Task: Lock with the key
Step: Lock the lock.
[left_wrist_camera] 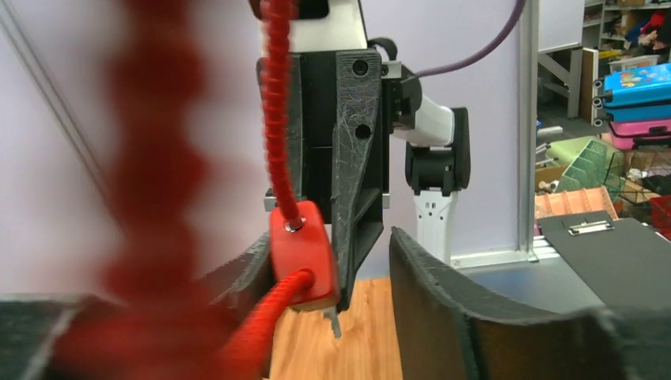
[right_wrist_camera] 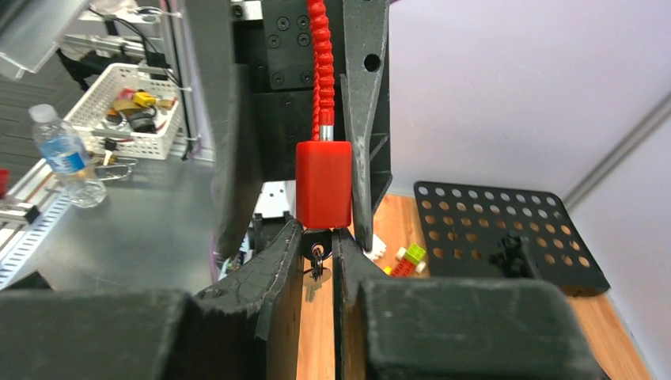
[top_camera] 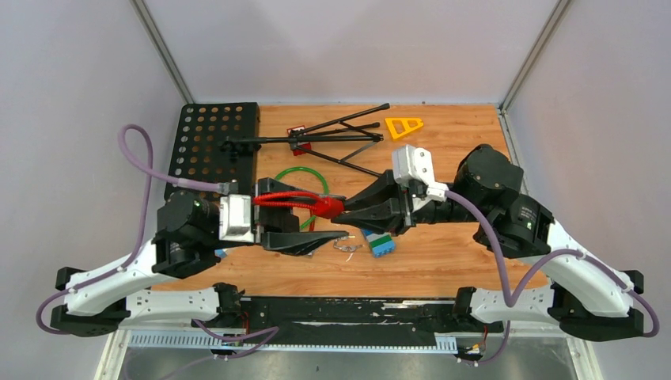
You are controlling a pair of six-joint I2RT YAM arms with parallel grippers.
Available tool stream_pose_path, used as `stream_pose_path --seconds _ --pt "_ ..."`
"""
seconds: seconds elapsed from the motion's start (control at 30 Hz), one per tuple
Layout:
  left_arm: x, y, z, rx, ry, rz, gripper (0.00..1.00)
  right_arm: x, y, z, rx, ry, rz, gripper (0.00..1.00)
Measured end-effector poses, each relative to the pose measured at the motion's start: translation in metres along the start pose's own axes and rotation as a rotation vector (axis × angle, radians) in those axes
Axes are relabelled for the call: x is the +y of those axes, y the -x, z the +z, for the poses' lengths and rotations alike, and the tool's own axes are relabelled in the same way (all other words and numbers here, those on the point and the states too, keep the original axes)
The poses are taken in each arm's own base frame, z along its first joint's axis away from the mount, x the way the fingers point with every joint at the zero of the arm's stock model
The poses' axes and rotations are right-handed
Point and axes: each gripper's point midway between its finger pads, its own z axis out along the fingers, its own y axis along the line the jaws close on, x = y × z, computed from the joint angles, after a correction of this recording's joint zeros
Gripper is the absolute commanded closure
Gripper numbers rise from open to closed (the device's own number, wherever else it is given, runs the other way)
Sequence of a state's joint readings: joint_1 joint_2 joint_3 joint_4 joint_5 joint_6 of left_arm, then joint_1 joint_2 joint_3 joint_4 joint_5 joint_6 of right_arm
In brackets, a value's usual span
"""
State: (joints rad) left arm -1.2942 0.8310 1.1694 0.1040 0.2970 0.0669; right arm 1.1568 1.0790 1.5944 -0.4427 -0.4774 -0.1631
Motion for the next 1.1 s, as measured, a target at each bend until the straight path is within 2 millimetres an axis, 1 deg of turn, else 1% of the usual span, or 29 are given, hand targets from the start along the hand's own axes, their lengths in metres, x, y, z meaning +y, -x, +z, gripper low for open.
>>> stream_pose_path --seconds 0.07,0.1,0.17,0.27,0.37,0.43,0.57,0.73,0.87,1.0,1.1 --pt "0.004 -0.009 0.003 0.021 0.025 -0.017 0.44 -0.005 -0.007 0.002 0.017 -0.024 0.003 1.00" --pt "0.006 -0.012 0.004 0.027 0.035 -0.023 0.46 -0.007 -0.010 0.003 0.024 -0.034 0.004 1.00" --pt "0.010 -0.015 0.006 0.033 0.056 -0.031 0.48 -0.010 -0.014 0.003 0.034 -0.045 0.006 1.00" --pt "0.014 -0.016 0.006 0.031 0.081 -0.035 0.48 -0.012 -0.016 0.003 0.040 -0.056 0.001 1.00" --pt "0.016 -0.017 0.004 0.032 0.101 -0.042 0.51 -0.014 -0.018 0.003 0.042 -0.068 -0.008 1.00" --pt "0.018 -0.018 0.002 0.029 0.115 -0.043 0.51 -0.014 -0.021 0.002 0.045 -0.074 -0.010 1.00" --pt "0.019 -0.020 -0.004 0.029 0.136 -0.046 0.43 -0.016 -0.024 -0.002 0.046 -0.097 -0.016 1.00" --pt "0.021 -0.009 -0.011 0.004 0.153 -0.042 0.42 -0.021 -0.019 -0.008 0.029 -0.134 -0.033 1.00" --pt "0.023 0.001 -0.016 -0.023 0.170 -0.036 0.45 -0.024 -0.013 -0.012 0.016 -0.156 -0.048 1.00" --pt "0.025 0.008 -0.018 -0.045 0.182 -0.032 0.45 -0.024 -0.013 -0.012 0.016 -0.159 -0.049 1.00" --pt "0.027 0.009 -0.018 -0.051 0.189 -0.031 0.44 -0.024 -0.014 -0.011 0.018 -0.158 -0.048 1.00"
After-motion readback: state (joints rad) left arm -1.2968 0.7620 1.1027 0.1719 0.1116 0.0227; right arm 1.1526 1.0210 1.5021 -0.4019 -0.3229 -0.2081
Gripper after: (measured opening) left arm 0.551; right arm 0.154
